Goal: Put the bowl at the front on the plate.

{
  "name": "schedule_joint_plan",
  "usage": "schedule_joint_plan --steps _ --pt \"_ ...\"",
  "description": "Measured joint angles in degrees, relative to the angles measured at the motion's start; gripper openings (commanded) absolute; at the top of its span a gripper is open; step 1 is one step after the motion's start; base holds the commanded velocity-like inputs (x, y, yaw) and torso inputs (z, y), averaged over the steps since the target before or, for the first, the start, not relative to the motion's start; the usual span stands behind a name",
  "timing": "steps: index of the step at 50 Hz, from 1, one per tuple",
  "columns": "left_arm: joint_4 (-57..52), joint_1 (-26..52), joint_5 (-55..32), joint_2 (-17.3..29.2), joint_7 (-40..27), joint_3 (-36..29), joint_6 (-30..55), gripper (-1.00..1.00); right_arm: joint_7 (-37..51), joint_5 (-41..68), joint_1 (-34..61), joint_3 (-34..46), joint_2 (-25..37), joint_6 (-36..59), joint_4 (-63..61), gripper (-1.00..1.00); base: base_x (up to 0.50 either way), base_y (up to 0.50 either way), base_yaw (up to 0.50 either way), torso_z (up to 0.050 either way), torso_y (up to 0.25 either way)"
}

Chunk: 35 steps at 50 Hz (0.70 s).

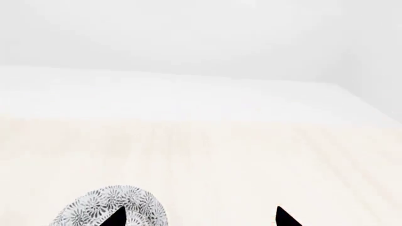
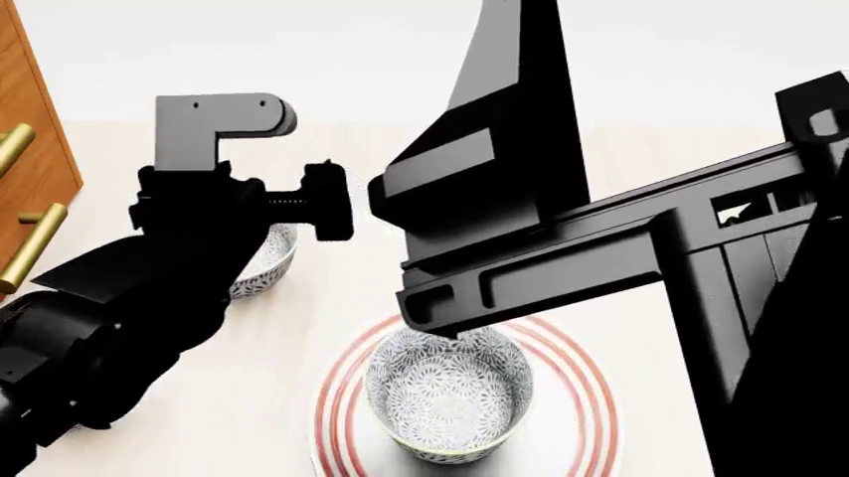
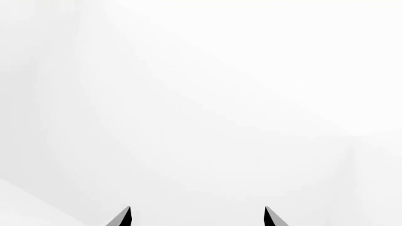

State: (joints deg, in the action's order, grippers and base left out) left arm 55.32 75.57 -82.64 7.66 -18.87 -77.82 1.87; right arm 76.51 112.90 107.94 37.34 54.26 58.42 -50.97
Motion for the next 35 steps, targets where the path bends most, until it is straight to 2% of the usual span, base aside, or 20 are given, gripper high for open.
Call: schedule_joint_plan --steps 20,35 --pt "-36.34 -3.04 2.06 17.83 -22.33 2.31 -6.55 1.0 -2.23 -4.07 -4.51 -1.51 1.26 -1.46 -1.83 1.0 0.0 0.0 0.0 0.0 0.0" --pt "-57.51 -5.87 5.53 27.48 -32.29 2.91 -9.81 1.0 -4.66 -7.21 -6.76 -2.27 1.59 -1.49 -1.94 1.0 0.0 0.0 0.0 0.0 0.0"
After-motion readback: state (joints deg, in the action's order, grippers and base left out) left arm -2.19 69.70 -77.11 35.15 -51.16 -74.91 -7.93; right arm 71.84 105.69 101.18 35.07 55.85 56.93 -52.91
